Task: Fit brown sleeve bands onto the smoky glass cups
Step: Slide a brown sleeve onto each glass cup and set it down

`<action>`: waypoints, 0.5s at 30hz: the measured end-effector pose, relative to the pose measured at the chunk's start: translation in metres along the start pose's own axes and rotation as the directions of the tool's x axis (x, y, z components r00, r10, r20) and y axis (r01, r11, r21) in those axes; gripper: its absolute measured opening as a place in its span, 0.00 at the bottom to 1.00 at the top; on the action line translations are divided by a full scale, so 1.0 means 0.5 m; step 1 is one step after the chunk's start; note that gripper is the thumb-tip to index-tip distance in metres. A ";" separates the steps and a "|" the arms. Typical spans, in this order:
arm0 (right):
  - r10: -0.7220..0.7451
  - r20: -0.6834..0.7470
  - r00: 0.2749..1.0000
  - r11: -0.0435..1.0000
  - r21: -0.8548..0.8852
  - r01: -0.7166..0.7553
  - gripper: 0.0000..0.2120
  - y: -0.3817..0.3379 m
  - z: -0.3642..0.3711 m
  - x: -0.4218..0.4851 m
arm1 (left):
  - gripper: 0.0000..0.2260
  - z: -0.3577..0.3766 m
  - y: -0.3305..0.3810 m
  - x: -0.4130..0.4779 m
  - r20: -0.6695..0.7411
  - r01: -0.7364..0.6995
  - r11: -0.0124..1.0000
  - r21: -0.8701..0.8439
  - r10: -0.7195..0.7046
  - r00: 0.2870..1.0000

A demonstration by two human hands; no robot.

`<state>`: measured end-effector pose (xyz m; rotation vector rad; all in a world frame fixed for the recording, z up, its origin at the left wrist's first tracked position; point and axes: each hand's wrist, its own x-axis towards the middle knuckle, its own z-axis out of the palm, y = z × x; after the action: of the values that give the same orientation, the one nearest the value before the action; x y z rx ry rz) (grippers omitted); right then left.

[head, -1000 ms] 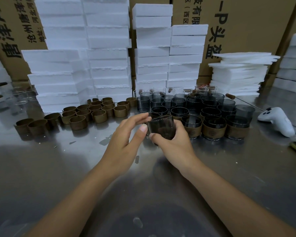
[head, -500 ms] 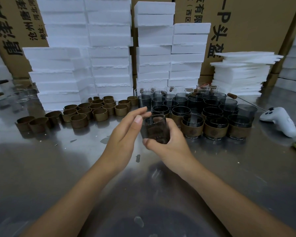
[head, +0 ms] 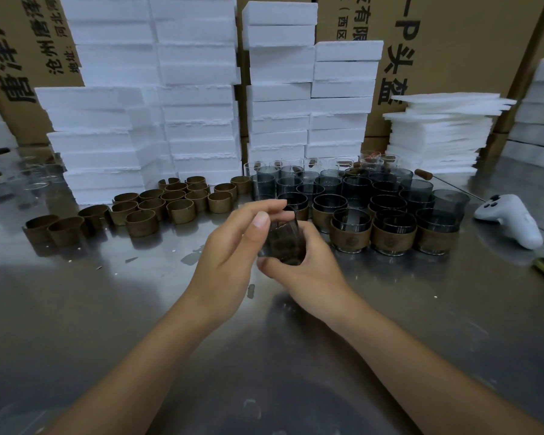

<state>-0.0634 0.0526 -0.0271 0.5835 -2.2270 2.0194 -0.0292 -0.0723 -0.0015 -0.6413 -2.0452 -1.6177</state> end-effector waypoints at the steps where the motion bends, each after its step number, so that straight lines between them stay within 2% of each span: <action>1: 0.003 -0.015 1.000 1.000 -0.005 -0.003 0.21 0.000 -0.001 0.000 | 0.16 -0.001 0.001 0.000 -0.010 -0.007 1.000 -0.003 0.007 1.000; 6: 0.043 -0.089 0.995 0.999 -0.023 -0.045 0.19 -0.001 -0.007 0.004 | 0.14 -0.008 -0.003 0.002 -0.067 -0.021 0.999 0.031 0.023 0.997; 12: 0.044 -0.128 0.991 0.999 -0.007 -0.045 0.20 -0.002 -0.010 0.005 | 0.15 -0.017 -0.020 0.005 -0.110 0.054 0.997 0.061 -0.047 0.993; 15: 0.050 -0.129 0.990 0.999 -0.009 -0.052 0.20 -0.002 -0.010 0.004 | 0.12 -0.020 -0.024 0.006 -0.092 0.108 0.992 0.058 -0.103 0.990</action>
<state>-0.0657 0.0568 -0.0249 0.3868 -2.1986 2.0039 -0.0384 -0.0841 -0.0066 -0.4375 -2.0870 -1.6025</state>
